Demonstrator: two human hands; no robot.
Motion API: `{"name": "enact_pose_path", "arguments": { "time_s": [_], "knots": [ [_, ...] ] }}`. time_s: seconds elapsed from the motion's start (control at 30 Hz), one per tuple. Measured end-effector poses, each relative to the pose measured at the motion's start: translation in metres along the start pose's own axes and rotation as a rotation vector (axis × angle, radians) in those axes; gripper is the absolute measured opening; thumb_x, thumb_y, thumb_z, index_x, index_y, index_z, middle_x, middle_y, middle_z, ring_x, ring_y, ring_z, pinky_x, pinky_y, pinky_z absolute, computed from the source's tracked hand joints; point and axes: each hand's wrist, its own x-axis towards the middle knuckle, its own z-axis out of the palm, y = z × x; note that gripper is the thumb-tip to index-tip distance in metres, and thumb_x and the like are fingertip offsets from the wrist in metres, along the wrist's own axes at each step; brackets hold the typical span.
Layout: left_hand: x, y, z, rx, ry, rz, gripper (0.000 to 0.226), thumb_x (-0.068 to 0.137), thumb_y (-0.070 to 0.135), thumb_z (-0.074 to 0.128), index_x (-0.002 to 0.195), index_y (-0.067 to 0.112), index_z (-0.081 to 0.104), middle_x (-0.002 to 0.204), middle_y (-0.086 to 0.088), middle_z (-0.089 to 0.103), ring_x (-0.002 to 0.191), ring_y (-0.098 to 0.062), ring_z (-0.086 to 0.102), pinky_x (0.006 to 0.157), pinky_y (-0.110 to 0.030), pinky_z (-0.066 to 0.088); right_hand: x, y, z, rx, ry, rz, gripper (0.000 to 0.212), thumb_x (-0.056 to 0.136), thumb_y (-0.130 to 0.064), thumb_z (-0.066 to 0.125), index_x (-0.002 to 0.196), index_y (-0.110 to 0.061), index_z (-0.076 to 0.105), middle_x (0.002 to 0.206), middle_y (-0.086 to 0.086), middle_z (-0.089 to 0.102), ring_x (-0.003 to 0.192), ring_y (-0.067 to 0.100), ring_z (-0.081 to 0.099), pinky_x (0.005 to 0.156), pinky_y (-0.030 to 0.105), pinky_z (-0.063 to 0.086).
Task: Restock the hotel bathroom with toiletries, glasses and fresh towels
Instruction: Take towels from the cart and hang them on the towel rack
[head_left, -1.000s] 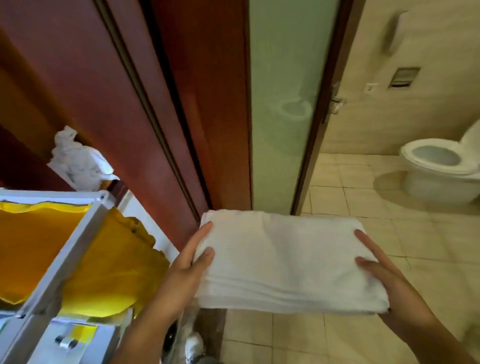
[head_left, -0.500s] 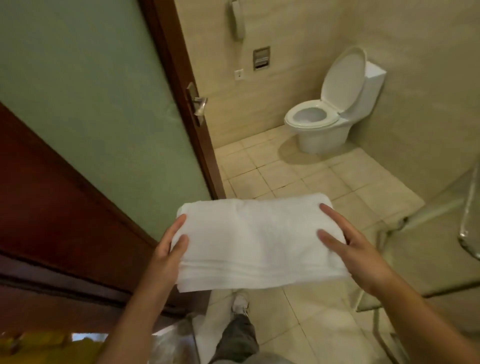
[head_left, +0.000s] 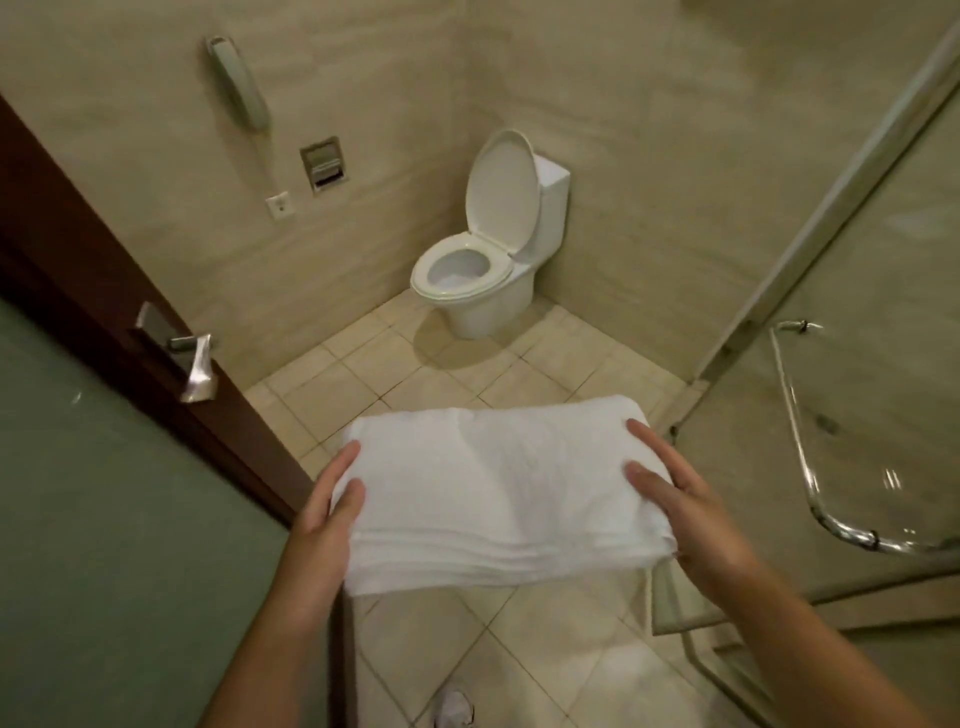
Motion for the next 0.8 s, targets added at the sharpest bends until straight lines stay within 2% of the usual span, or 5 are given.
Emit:
{"name": "enact_pose_path", "arguments": {
  "time_s": [0.17,0.27,0.33,0.4,0.8],
  "knots": [
    [0.062,0.033,0.021,0.040,-0.085,0.021,0.035,0.107,0.030,0.055,0.124,0.059,0.065,0.131,0.026,0.060,0.116,0.006,0.057,0.084,-0.019,0.047,0.031,-0.017,0.004,0.073,0.087,0.023,0.050,0.085,-0.041,0.072,0.131,-0.056,0.063,0.148,-0.009,0.056,0.123,0.026,0.066,0.099,0.055,0.057],
    [0.096,0.046,0.034,0.107,-0.127,0.026,0.034,0.106,0.036,0.055,0.123,0.064,0.062,0.142,0.017,0.056,0.123,-0.005,0.056,0.094,-0.031,0.050,0.057,-0.022,0.001,0.100,0.117,0.025,0.059,0.078,-0.047,0.082,0.133,-0.055,0.062,0.150,-0.005,0.055,0.123,0.030,0.066,0.098,0.057,0.058],
    [0.119,0.055,0.044,0.154,-0.146,0.019,0.033,0.106,0.038,0.054,0.124,0.065,0.061,0.146,0.015,0.054,0.128,-0.013,0.055,0.105,-0.043,0.051,0.076,-0.025,-0.001,0.111,0.140,0.038,0.055,0.081,-0.044,0.081,0.132,-0.056,0.063,0.150,-0.004,0.054,0.124,0.031,0.065,0.099,0.059,0.057],
    [0.142,0.065,0.059,0.191,-0.159,0.021,0.034,0.107,0.038,0.053,0.124,0.066,0.060,0.146,0.015,0.055,0.131,-0.015,0.055,0.111,-0.048,0.048,0.099,-0.027,-0.006,0.115,0.162,0.045,0.051,0.084,-0.041,0.074,0.131,-0.056,0.063,0.150,-0.005,0.054,0.124,0.030,0.064,0.101,0.058,0.055],
    [0.287,0.138,0.187,0.216,-0.139,0.064,0.034,0.107,0.038,0.052,0.125,0.065,0.060,0.141,0.017,0.057,0.124,-0.009,0.058,0.106,-0.041,0.050,0.291,-0.089,-0.066,0.192,0.177,0.007,0.046,0.095,-0.026,0.070,0.131,-0.052,0.065,0.145,-0.014,0.060,0.128,0.016,0.063,0.111,0.050,0.049]
  ]
}}
